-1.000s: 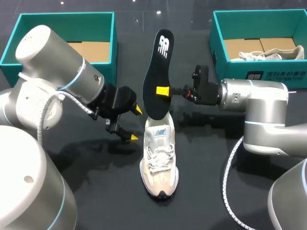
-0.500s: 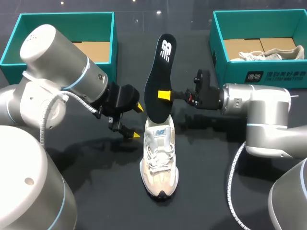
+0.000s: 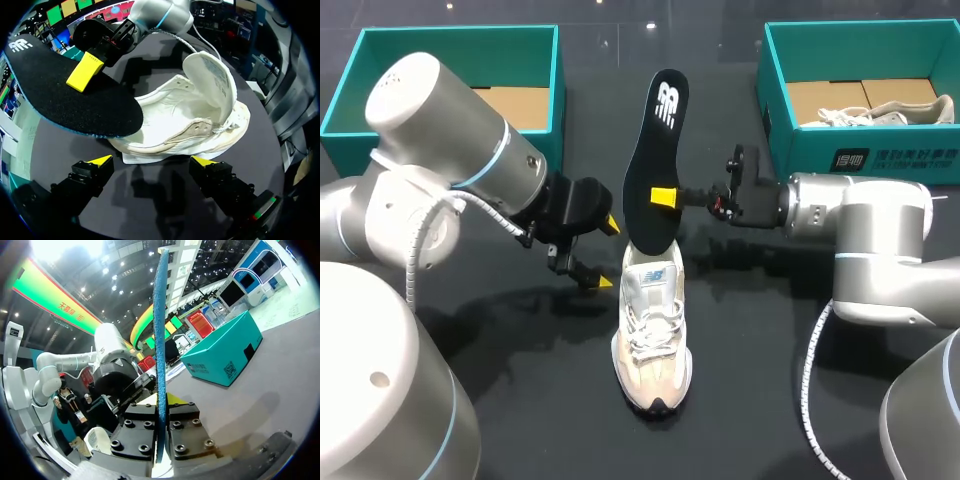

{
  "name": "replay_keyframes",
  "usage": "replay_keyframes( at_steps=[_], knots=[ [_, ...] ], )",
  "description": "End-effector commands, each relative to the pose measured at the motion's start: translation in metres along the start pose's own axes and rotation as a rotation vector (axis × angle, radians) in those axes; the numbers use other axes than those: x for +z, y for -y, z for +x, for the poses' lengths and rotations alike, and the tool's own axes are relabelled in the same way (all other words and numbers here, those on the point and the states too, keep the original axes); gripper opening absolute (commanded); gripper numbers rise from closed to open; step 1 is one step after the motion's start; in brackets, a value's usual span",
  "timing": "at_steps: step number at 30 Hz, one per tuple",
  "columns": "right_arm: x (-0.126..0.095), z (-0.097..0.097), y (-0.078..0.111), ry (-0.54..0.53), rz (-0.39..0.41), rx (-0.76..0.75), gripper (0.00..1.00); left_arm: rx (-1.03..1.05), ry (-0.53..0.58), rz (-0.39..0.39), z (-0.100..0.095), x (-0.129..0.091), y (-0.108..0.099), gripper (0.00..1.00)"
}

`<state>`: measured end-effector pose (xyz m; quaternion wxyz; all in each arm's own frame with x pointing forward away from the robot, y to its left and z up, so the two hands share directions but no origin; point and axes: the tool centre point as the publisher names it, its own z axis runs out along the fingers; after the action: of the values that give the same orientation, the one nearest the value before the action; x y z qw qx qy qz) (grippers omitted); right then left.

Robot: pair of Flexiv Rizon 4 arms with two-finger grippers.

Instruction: Take the shoe out of the shoebox, open the shoe tongue, remove and reinsert the insole, then place the shoe into the shoebox

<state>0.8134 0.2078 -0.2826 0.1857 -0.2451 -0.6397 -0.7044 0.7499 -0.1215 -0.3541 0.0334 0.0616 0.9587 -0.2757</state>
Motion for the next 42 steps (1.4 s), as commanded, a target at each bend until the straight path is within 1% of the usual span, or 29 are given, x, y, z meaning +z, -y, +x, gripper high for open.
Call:
replay_keyframes(
  at_steps=[1, 5, 17, 19, 22, 33, 42],
  knots=[
    [0.0, 0.002, 0.002, 0.015, -0.004, -0.009, 0.0, 0.0, 0.001, -0.001, 0.0, 0.001, 0.0, 1.0],
    [0.0, 0.003, 0.006, 0.03, -0.016, -0.04, 0.0, 0.0, 0.001, -0.001, 0.0, 0.001, 0.0, 1.0],
    [0.0, 0.003, 0.006, 0.03, -0.016, -0.04, 0.0, 0.0, 0.001, -0.001, 0.0, 0.001, 0.0, 1.0],
    [0.002, 0.0, 0.008, 0.024, -0.009, -0.048, 0.0, 0.0, 0.001, -0.001, 0.0, 0.001, 0.0, 1.0],
    [0.002, -0.001, 0.013, 0.024, -0.032, -0.062, 0.0, 0.0, 0.001, -0.001, 0.0, 0.001, 0.0, 1.0],
    [0.004, 0.006, 0.02, 0.071, -0.06, -0.113, 0.0, 0.0, 0.001, -0.001, 0.0, 0.001, 0.0, 1.0],
    [0.004, 0.012, 0.018, 0.09, -0.062, -0.149, 0.0, 0.0, 0.001, -0.001, 0.0, 0.001, 0.0, 1.0]
  ],
)
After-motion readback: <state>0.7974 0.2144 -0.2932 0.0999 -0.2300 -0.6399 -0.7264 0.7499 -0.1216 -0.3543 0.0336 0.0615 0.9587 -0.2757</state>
